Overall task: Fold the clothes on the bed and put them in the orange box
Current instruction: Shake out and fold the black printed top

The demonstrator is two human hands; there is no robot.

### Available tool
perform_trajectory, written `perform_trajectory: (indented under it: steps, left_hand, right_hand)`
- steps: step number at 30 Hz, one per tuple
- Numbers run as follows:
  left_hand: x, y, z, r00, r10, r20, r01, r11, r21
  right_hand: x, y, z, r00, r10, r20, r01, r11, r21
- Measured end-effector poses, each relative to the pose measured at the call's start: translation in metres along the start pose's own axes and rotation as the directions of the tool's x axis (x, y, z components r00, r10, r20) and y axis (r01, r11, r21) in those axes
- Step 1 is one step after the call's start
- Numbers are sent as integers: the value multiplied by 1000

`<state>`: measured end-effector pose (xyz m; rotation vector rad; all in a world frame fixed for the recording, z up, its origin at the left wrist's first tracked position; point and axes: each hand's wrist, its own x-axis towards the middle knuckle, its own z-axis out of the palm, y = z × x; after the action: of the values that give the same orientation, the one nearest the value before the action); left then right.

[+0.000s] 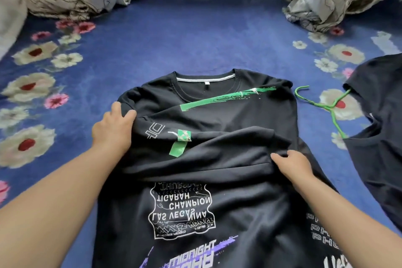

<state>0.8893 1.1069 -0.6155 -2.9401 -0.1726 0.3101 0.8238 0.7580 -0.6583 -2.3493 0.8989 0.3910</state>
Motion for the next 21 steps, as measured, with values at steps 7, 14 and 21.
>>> perform_trajectory:
  steps: [7,14,21]
  left_hand:
    - [30,-16,-19,902,155,-402,-328,852,-409]
    - [57,-8,-35,953,290,84,-180,769,-614]
    - [80,-27,-50,964,177,198,-253,839,482]
  right_hand:
    - [2,1,-24,966,-163,-200,221,924,313]
    - [8,-13,-46,972,-140,-188,189,943,274]
    - [17,-31,-37,972,-130,-195,181,945,272]
